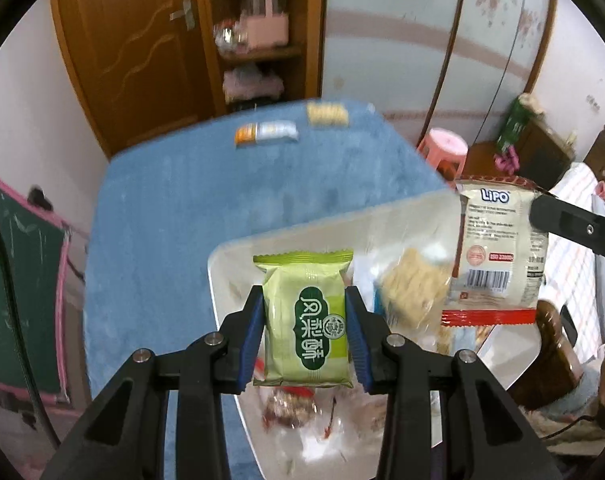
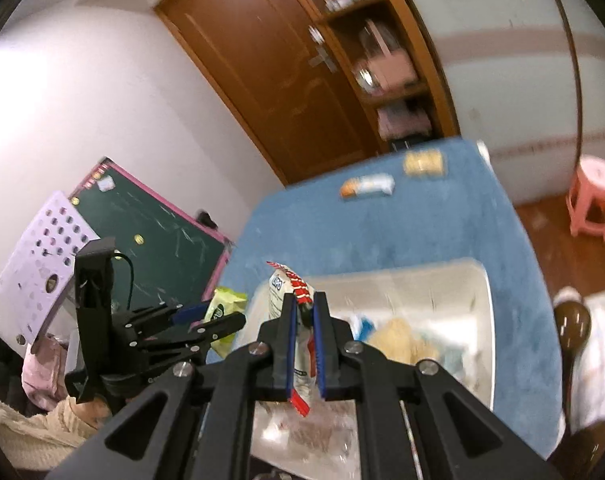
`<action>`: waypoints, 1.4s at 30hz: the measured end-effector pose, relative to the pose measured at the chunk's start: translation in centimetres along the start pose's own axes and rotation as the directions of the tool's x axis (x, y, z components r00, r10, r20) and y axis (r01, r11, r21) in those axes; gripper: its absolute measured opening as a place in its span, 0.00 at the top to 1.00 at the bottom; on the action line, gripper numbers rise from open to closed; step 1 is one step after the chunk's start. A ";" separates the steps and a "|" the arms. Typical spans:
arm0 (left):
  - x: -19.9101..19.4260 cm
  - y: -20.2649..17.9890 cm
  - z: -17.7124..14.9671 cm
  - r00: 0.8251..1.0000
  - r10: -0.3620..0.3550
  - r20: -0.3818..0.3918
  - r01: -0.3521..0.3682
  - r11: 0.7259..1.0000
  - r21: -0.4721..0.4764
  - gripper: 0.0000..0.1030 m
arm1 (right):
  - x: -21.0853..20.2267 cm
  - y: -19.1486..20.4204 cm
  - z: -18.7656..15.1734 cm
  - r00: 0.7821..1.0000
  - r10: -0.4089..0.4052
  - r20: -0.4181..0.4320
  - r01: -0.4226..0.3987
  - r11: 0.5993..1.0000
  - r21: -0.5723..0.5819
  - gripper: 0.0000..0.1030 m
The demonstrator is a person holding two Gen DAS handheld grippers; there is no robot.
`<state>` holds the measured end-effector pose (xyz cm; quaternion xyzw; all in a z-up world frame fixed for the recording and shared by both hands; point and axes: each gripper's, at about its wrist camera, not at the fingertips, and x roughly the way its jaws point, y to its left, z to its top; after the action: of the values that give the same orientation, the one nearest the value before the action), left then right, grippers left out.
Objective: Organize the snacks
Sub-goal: 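Carry both packs over the white tray and open both tools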
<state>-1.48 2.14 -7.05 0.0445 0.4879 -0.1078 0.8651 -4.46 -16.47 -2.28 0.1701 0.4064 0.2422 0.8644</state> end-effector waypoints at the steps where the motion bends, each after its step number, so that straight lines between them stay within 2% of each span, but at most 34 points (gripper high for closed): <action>1: 0.7 0.0 -0.4 1.000 -0.008 -0.029 0.008 1.000 -0.006 0.63 | 0.6 -0.3 -0.5 1.000 -0.008 -0.025 0.009 1.000 0.012 0.92; 4: 2.3 -0.3 -1.3 0.996 -0.039 -0.082 0.038 0.999 -0.015 0.63 | 2.6 -0.6 -1.8 0.995 -0.037 -0.096 0.039 0.999 0.012 0.92; 8: 3.2 -1.2 -1.5 0.994 -0.037 -0.102 0.038 0.999 0.004 0.63 | 4.9 -0.3 -2.8 0.985 -0.045 -0.169 0.047 0.999 0.009 0.92; 19: 4.7 -1.8 -1.6 0.987 -0.030 -0.159 0.035 0.999 0.032 0.62 | 6.7 0.2 -3.7 0.968 -0.112 -0.223 0.104 0.993 -0.047 0.92; 20: 4.7 -1.9 -1.6 0.988 -0.026 -0.155 0.032 0.999 0.040 0.58 | 6.8 0.2 -3.7 0.967 -0.120 -0.224 0.112 0.992 -0.049 0.92; 23: 4.2 -2.2 -1.4 0.992 -0.014 -0.129 0.021 0.998 0.053 0.35 | 7.0 0.1 -3.8 0.965 -0.134 -0.225 0.127 0.991 -0.048 0.92; 24: 4.1 -2.3 -1.4 0.993 -0.012 -0.120 0.019 0.998 0.057 0.30 | 7.0 0.0 -3.8 0.965 -0.137 -0.226 0.129 0.990 -0.047 0.90; 28: 3.9 -2.5 -1.2 0.994 -0.002 -0.110 0.010 0.998 0.069 0.28 | 7.1 -0.1 -3.8 0.956 -0.197 -0.219 0.187 0.980 -0.063 0.87; 30: 4.0 -2.5 -1.2 0.993 -0.001 -0.119 0.009 0.997 0.070 0.27 | 7.0 0.2 -3.8 0.952 -0.220 -0.212 0.208 0.975 -0.076 0.74; 33: 4.1 -2.5 -1.2 0.992 -0.003 -0.125 0.012 0.997 0.070 0.27 | 6.7 0.6 -3.7 0.952 -0.240 -0.189 0.224 0.969 -0.103 0.61; 35: 4.1 -2.6 -1.2 0.992 -0.004 -0.125 0.013 0.997 0.071 0.27 | 6.6 0.9 -3.7 0.953 -0.246 -0.178 0.228 0.967 -0.117 0.60; 38: 4.0 -2.6 -1.2 0.992 -0.010 -0.124 0.019 0.997 0.070 0.20 | 6.6 0.9 -3.7 0.952 -0.246 -0.181 0.227 0.966 -0.122 0.60; 42: 3.9 -2.5 -1.3 0.993 -0.018 -0.120 0.026 0.997 0.068 0.20 | 6.8 0.8 -3.7 0.951 -0.245 -0.188 0.226 0.967 -0.118 0.60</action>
<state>-1.19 -0.65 -11.02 0.0754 0.5350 -0.1314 0.8312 -3.90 -11.68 -8.37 0.0538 0.4972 0.1723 0.8486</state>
